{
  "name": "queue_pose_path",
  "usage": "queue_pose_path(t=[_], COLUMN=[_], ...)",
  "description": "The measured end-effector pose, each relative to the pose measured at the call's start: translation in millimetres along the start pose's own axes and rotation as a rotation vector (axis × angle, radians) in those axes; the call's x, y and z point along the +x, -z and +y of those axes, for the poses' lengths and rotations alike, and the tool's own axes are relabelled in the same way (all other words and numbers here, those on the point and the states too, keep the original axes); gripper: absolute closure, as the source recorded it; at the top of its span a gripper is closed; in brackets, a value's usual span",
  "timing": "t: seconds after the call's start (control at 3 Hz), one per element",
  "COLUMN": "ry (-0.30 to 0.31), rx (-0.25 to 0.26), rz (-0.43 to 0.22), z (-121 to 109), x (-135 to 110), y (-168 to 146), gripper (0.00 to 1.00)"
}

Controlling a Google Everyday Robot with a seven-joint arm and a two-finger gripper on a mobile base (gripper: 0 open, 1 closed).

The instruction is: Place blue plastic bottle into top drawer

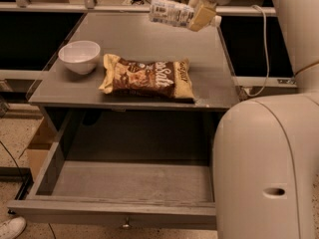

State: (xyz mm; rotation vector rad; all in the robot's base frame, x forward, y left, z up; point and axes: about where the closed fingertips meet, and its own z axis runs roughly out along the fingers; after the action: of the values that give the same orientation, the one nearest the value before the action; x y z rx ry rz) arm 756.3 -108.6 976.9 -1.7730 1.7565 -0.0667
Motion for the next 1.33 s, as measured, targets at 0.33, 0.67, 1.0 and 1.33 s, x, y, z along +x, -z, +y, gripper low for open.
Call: queue_pose_path(t=[0.33, 0.67, 1.0, 1.33], ry=[0.003, -0.012, -0.052, -0.086], rx=[0.011, 0.053, 0.137, 0.233], rz=[-0.009, -0.011, -0.028, -0.047], z=[-3, -3, 3, 27], x=[-2, -4, -9, -19], y=[-2, 19, 54, 90], gripper=[1.0, 1.0, 1.0, 1.0])
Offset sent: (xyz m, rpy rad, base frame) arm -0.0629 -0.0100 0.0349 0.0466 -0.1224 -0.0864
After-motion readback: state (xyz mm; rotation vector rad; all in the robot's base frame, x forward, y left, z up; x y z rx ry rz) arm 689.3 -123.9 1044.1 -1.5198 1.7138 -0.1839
